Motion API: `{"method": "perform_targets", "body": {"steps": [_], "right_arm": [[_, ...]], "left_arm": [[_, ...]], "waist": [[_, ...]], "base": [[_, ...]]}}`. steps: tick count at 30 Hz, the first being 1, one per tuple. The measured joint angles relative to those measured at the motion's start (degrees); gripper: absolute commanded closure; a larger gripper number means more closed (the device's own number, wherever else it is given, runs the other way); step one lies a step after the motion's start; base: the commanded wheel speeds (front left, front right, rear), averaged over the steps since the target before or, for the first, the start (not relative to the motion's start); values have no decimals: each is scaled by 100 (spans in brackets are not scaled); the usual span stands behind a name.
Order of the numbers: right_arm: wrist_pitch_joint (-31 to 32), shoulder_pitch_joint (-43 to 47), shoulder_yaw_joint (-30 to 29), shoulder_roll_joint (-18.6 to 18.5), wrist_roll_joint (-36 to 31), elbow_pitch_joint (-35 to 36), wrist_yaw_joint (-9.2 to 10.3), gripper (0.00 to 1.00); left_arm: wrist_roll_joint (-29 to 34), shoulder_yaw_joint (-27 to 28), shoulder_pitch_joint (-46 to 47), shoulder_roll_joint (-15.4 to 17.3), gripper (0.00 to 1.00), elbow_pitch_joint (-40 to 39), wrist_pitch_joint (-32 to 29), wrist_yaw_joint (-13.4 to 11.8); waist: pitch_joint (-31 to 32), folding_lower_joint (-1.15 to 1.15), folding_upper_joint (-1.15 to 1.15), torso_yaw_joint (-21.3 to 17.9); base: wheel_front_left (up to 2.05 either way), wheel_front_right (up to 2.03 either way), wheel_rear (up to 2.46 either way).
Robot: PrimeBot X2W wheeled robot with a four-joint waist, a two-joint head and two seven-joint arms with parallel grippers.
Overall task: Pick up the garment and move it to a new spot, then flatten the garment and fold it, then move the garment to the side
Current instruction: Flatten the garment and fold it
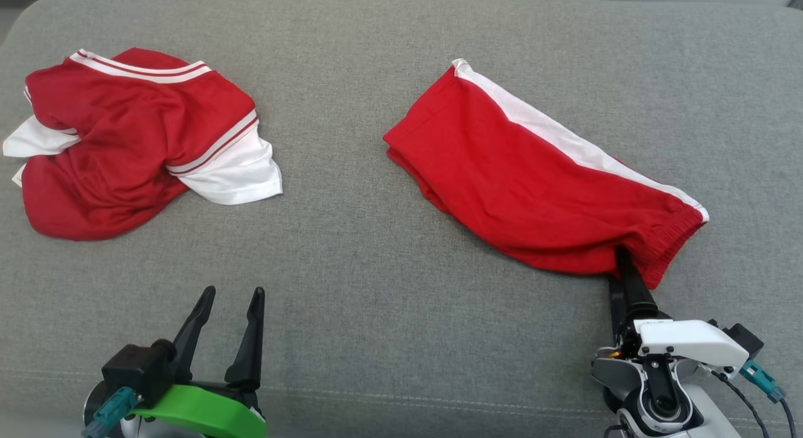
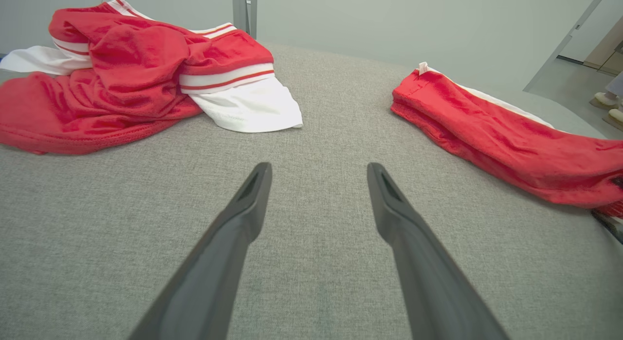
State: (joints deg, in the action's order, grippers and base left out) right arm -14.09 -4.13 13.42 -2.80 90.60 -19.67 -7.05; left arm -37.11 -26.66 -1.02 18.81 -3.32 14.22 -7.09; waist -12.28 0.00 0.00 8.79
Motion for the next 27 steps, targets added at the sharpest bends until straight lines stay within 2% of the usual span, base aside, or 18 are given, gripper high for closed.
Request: {"method": "perform_targets", "body": {"steps": [1, 2, 9, 12, 18, 26, 27], "right_arm": [[0, -1, 11, 0, 22, -9, 0, 63], [1, -4, 20, 3, 22, -23, 0, 100], [52, -5, 38, 11, 20, -31, 0, 100], [162, -4, 109, -114, -35, -11, 0, 100], [537, -4, 146, -750, -148, 142, 0, 100], [866, 80, -222, -1463, -38, 347, 0, 100], [965, 151, -307, -1672, -20, 333, 0, 100]], "left_arm": [[0, 21, -6, 0, 0, 11, 0, 0], [0, 49, -9, 0, 0, 11, 0, 0], [0, 73, -10, 1, 0, 13, 0, 0], [0, 94, -13, 0, 0, 20, 0, 0], [0, 191, -20, 2, 0, 13, 1, 0], [0, 281, -57, 57, 0, -71, 1, 0], [0, 292, -87, 89, 0, -102, -4, 0]], "waist": [[14, 0, 0, -10], [27, 0, 0, -46], [59, 0, 0, -203], [65, 0, 0, -285], [79, 0, 0, -519], [70, 0, 0, -876], [56, 0, 0, -977]], "base": [[0, 0, 0], [0, 0, 0], [0, 0, 0], [0, 0, 0], [0, 0, 0], [0, 0, 0], [0, 0, 0]]}}
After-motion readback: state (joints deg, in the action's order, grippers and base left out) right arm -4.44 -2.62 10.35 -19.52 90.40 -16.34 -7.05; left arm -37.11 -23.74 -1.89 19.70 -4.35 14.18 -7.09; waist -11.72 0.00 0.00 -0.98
